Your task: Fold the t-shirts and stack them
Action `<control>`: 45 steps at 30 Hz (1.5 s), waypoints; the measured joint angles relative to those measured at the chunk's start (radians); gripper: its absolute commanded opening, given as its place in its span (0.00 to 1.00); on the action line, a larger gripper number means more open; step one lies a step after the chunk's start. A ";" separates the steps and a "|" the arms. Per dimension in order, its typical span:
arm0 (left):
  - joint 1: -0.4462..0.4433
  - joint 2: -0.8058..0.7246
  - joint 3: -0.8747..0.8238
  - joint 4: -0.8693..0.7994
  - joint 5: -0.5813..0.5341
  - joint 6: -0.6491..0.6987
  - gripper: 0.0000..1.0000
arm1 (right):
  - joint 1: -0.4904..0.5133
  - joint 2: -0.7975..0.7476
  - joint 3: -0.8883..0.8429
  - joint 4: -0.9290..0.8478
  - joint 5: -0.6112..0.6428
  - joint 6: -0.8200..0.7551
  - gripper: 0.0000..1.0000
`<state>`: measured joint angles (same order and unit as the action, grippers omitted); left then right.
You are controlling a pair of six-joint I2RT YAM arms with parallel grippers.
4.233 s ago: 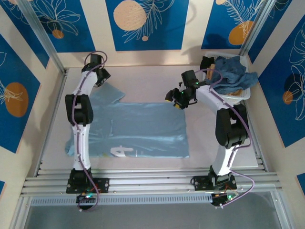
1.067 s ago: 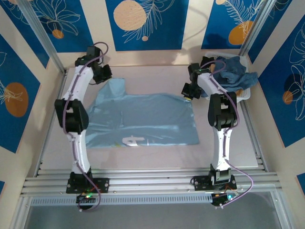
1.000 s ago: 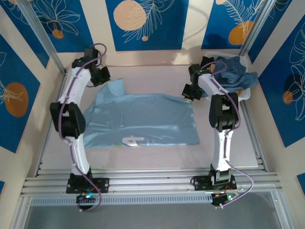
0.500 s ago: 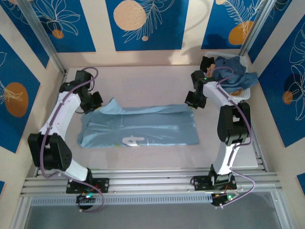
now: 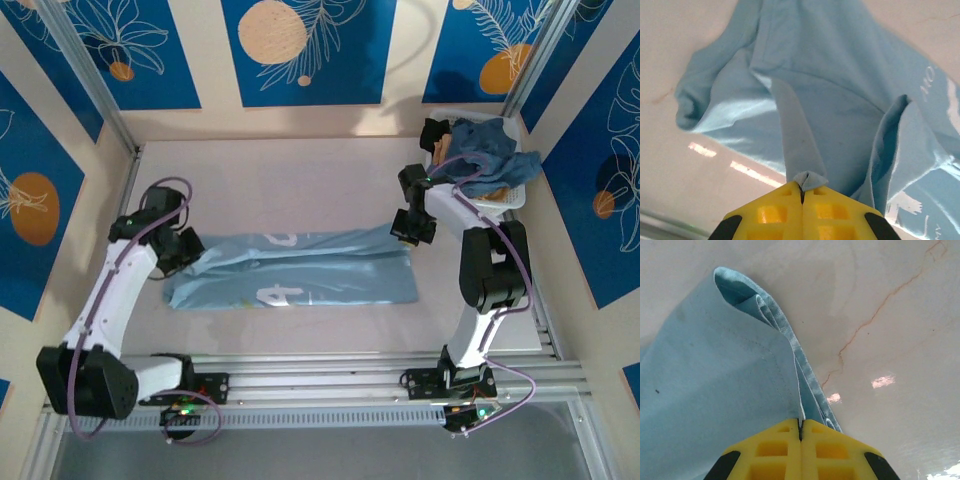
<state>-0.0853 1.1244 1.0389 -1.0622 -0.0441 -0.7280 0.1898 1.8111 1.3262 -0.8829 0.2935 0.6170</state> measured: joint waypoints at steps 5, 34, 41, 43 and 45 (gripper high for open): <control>0.000 -0.045 -0.056 -0.018 -0.010 -0.026 0.00 | 0.008 -0.003 -0.005 0.002 0.022 0.003 0.00; 0.000 -0.021 -0.152 0.004 -0.037 -0.048 0.00 | 0.135 -0.166 -0.198 -0.053 0.151 0.156 0.00; 0.000 -0.021 -0.156 0.007 -0.053 -0.048 0.00 | 0.144 -0.166 -0.237 -0.055 0.146 0.191 0.38; 0.000 -0.021 -0.156 0.008 -0.060 -0.047 0.00 | 0.141 -0.166 -0.237 -0.056 0.149 0.192 0.41; 0.000 -0.021 -0.156 0.007 -0.066 -0.041 0.00 | 0.134 -0.173 -0.239 -0.055 0.149 0.195 0.42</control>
<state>-0.0856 1.1038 0.8833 -1.0550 -0.1097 -0.7689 0.3241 1.6379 1.0874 -0.9379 0.4423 0.8124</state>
